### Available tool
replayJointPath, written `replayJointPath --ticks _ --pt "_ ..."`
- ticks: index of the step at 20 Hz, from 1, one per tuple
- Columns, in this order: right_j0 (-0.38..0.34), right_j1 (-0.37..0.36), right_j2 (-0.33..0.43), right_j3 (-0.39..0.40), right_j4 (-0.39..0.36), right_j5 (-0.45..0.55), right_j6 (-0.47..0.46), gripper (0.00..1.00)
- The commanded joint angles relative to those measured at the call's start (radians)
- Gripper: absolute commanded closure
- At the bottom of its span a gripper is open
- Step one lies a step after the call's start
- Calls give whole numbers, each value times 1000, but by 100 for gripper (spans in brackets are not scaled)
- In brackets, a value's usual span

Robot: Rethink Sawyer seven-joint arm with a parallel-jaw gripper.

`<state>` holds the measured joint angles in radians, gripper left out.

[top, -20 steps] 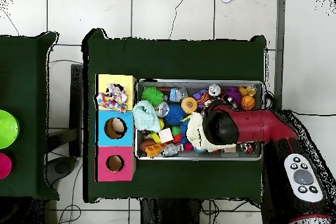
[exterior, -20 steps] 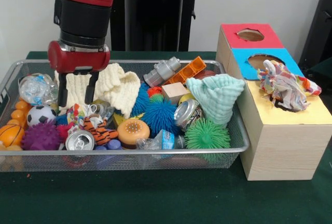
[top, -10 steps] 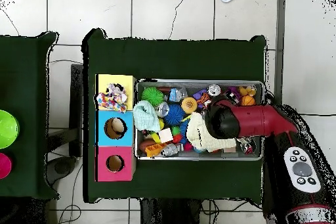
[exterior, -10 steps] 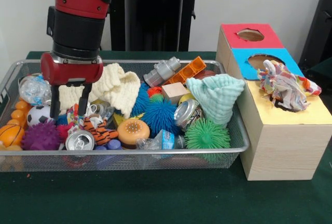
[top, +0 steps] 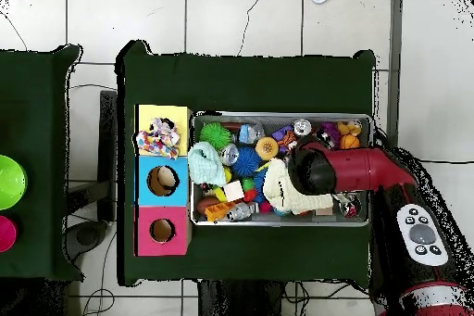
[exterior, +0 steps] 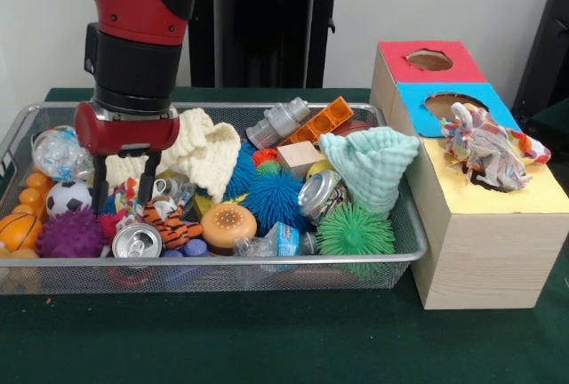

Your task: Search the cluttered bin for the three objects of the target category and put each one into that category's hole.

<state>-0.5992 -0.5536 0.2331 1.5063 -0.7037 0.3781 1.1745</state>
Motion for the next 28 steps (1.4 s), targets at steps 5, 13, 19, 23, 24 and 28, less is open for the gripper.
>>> replayJointPath --ticks 5,13,19,23,24,28 --pt "-2 42 37 -17 -27 217 -124 0" --pt "1 68 29 -30 -50 265 -135 0" --pt "-37 90 78 -9 -33 215 -136 0" --pt "-74 115 126 -1 -14 186 -149 0" --pt "-80 120 133 1 -10 187 -149 0" --pt "-92 125 150 5 -20 171 -139 0"
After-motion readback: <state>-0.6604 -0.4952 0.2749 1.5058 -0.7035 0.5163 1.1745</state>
